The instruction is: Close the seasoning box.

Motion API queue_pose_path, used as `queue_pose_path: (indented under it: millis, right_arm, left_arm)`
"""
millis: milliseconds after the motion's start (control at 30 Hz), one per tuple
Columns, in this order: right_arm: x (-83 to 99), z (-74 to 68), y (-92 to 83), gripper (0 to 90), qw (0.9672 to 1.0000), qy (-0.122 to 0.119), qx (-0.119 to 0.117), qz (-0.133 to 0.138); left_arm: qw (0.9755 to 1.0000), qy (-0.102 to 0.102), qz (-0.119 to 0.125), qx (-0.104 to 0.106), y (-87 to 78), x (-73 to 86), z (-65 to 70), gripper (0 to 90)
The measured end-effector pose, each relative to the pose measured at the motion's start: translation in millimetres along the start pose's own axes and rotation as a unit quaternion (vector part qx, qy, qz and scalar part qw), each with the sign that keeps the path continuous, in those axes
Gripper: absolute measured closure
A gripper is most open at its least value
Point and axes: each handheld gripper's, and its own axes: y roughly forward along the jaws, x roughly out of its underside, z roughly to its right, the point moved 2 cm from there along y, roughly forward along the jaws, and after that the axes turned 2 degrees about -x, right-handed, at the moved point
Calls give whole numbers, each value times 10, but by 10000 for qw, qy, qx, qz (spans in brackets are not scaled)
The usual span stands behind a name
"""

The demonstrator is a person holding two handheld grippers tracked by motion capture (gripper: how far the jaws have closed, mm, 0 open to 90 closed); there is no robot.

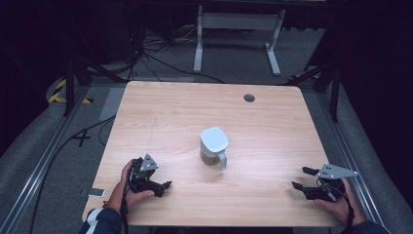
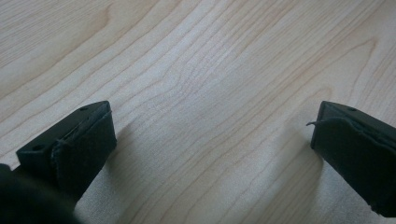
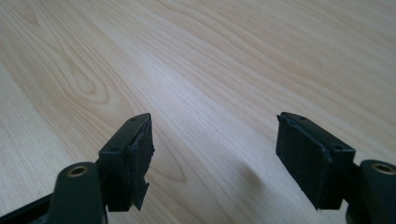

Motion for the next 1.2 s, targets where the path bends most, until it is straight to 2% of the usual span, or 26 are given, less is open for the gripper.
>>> queue_pose_path:
  millis: [100, 200, 233, 333, 1200]
  right_arm:
    - [92, 23, 20, 273, 9999, 65, 1, -135]
    - [102, 31, 4, 261, 9998, 154, 18, -102]
    - [102, 27, 22, 253, 9997, 151, 26, -182]
    - [97, 36, 32, 253, 9996, 215, -32, -198]
    - [91, 43, 42, 238, 9994, 246, -79, -222]
  left_arm:
    - [10000, -20, 2, 3, 1, 0, 2, 2]
    - [10000, -46, 3, 9, 3, 0, 5, 1]
    - [10000, -64, 11, 9, 4, 1, 7, 1]
    - [10000, -53, 8, 6, 4, 0, 6, 1]
    - [10000, -96, 10, -19, 5, -1, 10, 1]
